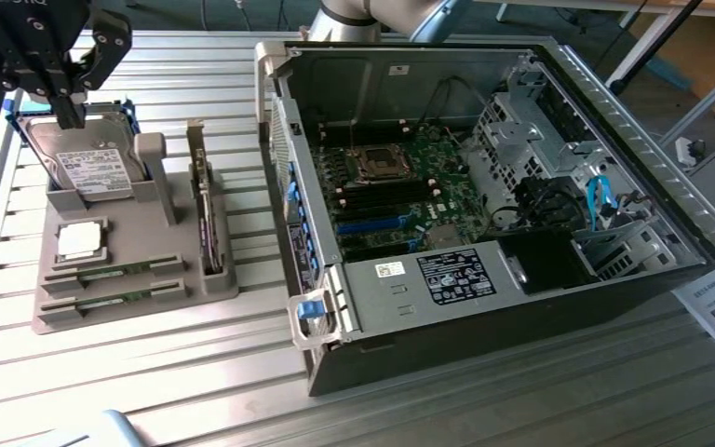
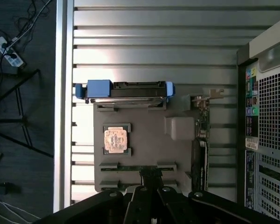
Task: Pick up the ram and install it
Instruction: 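Pick up the ram and move it above insertion slot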
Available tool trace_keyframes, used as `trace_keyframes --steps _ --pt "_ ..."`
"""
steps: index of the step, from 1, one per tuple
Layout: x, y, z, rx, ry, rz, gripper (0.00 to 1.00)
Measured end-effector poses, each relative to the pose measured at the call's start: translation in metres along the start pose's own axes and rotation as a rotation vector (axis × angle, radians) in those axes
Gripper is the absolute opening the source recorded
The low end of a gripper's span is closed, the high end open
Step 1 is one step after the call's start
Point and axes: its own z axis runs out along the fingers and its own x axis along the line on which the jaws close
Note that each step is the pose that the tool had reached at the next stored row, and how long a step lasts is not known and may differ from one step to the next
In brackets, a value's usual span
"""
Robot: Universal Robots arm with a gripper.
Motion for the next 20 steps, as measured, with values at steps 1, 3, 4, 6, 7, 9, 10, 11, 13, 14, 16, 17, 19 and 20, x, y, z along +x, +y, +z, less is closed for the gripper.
trace_keyframes --steps 1,3,4,6,7,9,10,11,13,14,16,17,19,20 --pt "0.0000 -0.0001 0.0000 0.0002 0.0005 -0.013 0.10" --pt "0.0000 -0.0003 -0.0001 0.0006 0.0015 -0.038 0.10" --pt "0.0000 -0.0003 -0.0001 0.0008 0.0019 -0.045 0.10" --pt "0.0000 -0.0004 -0.0001 0.0009 0.0024 -0.062 0.10" --pt "0.0000 -0.0004 0.0000 0.0010 0.0026 -0.070 0.10" --pt "0.0000 -0.0004 0.0000 0.0012 0.0034 -0.090 0.10" --pt "0.0000 -0.0005 0.0000 0.0015 0.0039 -0.105 0.10" --pt "0.0000 -0.0005 0.0000 0.0016 0.0044 -0.116 0.10" --pt "0.0000 -0.0006 0.0000 0.0020 0.0054 -0.144 0.10" --pt "0.0000 -0.0006 0.0000 0.0022 0.0061 -0.162 0.10" --pt "0.0000 -0.0006 0.0000 0.0026 0.0069 -0.184 0.10" --pt "0.0000 -0.0007 0.0000 0.0028 0.0077 -0.204 0.10" --pt "0.0000 -0.0007 0.0000 0.0031 0.0084 -0.224 0.10" --pt "0.0000 -0.0007 -0.0001 0.0033 0.0089 -0.236 0.10"
